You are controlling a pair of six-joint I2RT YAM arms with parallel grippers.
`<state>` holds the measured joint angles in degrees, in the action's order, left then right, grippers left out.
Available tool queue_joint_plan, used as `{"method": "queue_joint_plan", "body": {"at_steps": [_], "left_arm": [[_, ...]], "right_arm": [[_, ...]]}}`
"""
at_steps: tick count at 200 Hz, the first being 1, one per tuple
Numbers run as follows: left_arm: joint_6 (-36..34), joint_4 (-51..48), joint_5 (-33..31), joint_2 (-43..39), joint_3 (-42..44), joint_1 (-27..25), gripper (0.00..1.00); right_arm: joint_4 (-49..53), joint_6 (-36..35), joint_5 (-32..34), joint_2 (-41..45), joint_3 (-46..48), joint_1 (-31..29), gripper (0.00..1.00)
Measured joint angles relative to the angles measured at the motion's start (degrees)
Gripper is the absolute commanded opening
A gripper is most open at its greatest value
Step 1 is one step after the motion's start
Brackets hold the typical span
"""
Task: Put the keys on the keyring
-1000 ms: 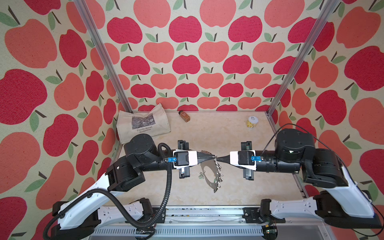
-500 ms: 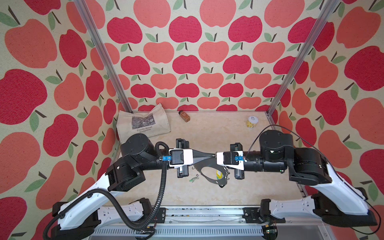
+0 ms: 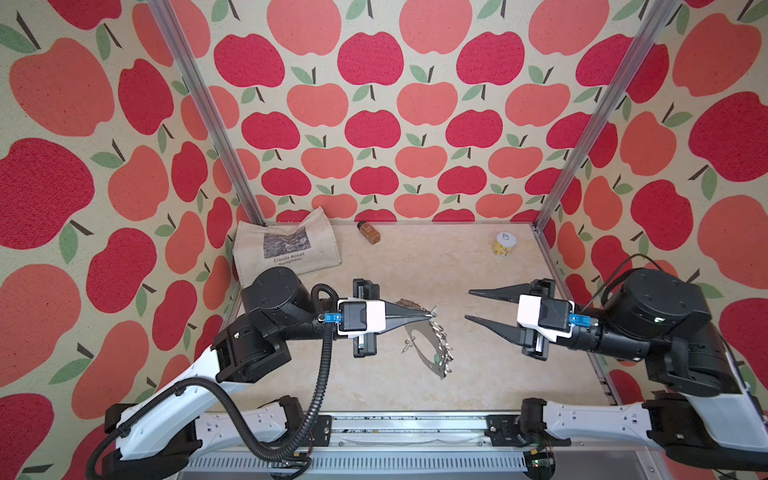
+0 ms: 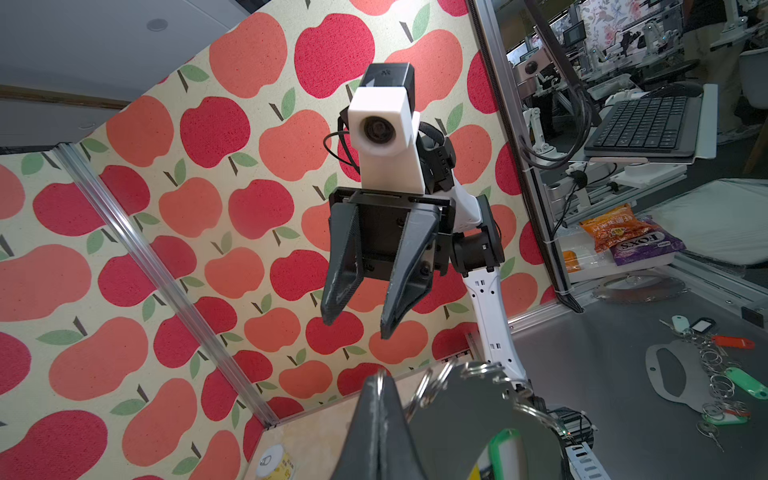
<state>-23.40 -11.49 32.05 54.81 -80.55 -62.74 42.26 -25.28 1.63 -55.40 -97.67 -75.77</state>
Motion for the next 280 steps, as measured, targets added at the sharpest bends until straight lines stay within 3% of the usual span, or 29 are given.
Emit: {"method": "queue_joint_plan", "body": {"at_steps": [67,127,151,185,223,234,258,280], "left_arm": [[0.0,0.3,0.4,0.0,0.1,0.4,0.00],[0.0,1.1,0.4,-0.1,1.9,1.9,0.00],[0.4,1.2,0.4,-0.1,2.5,2.6,0.00],[1.2,1.6,0.6,-0.1,2.6,2.8,0.00],[1.5,1.7,1.2,-0.1,2.6,2.9,0.00],[1.5,1.7,1.5,-0.1,2.6,2.9,0.00],[1.5,1.7,1.9,-0.1,2.6,2.9,0.00],[1.5,1.7,1.9,-0.1,2.6,2.9,0.00]], "right_arm": [[-5.1,2.1,-3.7,-4.5,3.4,0.0,0.42],[-7.4,5.0,-6.8,-2.8,4.7,0.0,0.47],[-7.6,5.2,-6.7,-2.3,4.8,0.0,0.41],[-7.7,5.5,-6.7,-2.8,4.8,0.0,0.24],[-7.9,5.5,-6.7,-3.1,4.9,-0.3,0.23],[-7.9,5.5,-6.6,-3.1,4.9,-0.3,0.26],[-7.4,5.3,-6.1,-3.4,4.9,-0.3,0.43],[-5.0,4.4,-4.4,-3.8,4.9,-0.3,0.47]]}}
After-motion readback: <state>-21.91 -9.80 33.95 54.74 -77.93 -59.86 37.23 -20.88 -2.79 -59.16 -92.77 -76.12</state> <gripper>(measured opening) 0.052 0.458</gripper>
